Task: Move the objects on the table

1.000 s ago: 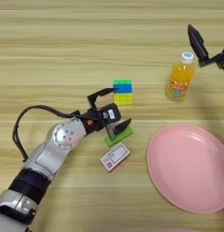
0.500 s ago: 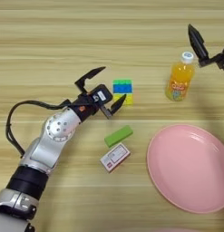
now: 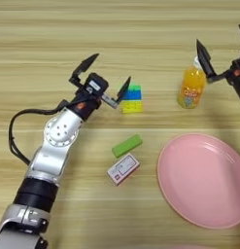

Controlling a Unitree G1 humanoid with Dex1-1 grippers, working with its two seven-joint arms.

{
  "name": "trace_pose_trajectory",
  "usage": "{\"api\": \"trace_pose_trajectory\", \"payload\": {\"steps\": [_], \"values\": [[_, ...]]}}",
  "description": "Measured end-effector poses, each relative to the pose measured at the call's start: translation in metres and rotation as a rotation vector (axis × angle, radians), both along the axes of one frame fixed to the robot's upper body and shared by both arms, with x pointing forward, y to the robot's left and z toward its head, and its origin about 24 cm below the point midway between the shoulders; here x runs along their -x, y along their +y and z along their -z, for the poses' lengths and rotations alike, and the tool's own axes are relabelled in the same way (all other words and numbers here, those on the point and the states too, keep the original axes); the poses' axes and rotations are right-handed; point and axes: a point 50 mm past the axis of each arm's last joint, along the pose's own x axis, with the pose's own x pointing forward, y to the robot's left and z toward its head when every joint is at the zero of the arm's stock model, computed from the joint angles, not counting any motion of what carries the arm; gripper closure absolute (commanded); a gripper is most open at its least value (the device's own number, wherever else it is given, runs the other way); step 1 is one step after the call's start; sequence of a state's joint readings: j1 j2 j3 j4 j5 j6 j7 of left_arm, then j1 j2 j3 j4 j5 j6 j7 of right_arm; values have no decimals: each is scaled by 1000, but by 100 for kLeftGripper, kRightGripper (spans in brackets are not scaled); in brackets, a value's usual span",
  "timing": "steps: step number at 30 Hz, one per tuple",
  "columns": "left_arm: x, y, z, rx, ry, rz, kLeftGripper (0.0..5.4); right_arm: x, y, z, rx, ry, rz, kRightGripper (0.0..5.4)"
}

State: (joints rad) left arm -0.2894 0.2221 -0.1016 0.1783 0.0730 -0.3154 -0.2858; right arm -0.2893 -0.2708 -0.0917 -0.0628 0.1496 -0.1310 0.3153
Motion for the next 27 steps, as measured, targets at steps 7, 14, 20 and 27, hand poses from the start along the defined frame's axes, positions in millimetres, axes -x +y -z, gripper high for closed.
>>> {"api": "trace_pose_trajectory", "payload": {"steps": [7,14,20,27], "values": [[-2,2,5,2,-5,-26,3,-2,2,11,1,37,26,0],[-3,4,10,4,7,-38,3,-9,9,26,-28,96,67,0],[-3,4,10,1,-1,-39,3,-14,19,36,-36,150,75,0],[-3,4,10,-2,-1,-40,3,-23,19,47,-41,226,123,0]]}}
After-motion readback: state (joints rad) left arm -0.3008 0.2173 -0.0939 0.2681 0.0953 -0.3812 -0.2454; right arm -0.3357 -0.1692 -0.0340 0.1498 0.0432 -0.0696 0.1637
